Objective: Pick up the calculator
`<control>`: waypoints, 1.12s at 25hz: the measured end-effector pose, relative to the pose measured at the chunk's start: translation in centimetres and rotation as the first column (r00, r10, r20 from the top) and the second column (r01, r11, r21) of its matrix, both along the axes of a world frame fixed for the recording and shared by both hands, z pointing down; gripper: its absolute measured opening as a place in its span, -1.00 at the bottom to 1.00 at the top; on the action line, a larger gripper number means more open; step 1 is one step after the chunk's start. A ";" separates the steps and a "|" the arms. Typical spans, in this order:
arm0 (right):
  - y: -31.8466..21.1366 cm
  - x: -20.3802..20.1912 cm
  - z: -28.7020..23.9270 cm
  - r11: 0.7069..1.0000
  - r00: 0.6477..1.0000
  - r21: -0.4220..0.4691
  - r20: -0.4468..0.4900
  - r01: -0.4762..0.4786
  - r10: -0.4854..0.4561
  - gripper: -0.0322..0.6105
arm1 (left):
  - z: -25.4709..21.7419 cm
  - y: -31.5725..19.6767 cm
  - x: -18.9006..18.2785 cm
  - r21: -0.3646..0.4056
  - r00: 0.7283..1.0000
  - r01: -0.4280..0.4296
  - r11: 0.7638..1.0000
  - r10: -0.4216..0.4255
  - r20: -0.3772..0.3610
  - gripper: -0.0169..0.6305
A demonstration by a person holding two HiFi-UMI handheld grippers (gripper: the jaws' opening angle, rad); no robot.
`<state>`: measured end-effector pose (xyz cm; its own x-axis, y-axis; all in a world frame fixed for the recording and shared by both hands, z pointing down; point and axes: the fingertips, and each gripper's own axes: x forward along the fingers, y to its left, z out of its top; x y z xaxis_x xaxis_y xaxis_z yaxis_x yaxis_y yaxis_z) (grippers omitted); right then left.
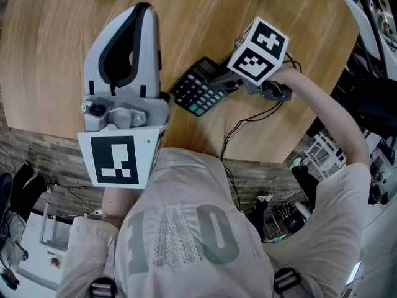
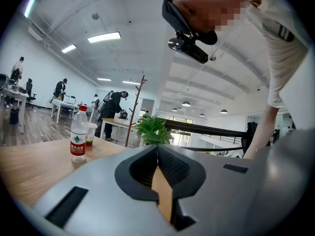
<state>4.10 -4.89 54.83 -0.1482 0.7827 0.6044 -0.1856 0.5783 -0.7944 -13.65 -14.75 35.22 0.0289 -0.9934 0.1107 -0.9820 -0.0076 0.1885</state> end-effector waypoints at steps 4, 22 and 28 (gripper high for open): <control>-1.7 -0.7 -0.6 0.995 0.996 0.044 0.021 -0.092 0.091 -0.57 | -1.0 0.4 0.0 0.022 0.999 0.009 1.000 -0.009 0.034 -0.92; -14.4 -5.0 -20.4 0.617 0.665 0.358 0.641 -0.701 0.384 -0.57 | -11.3 4.3 1.6 0.215 0.985 0.002 0.977 -0.040 0.170 -0.92; -13.8 -3.8 -28.2 0.384 0.343 0.181 0.844 -0.906 0.412 -0.57 | -13.8 5.5 2.3 0.281 0.983 -0.029 0.959 -0.023 0.181 -0.92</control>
<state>0.28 -18.70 26.60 -0.9105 -0.2602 0.3215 -0.3892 0.8021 -0.4530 -11.39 -9.21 21.42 0.0371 -0.9849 -0.1691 -0.9993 -0.0372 -0.0023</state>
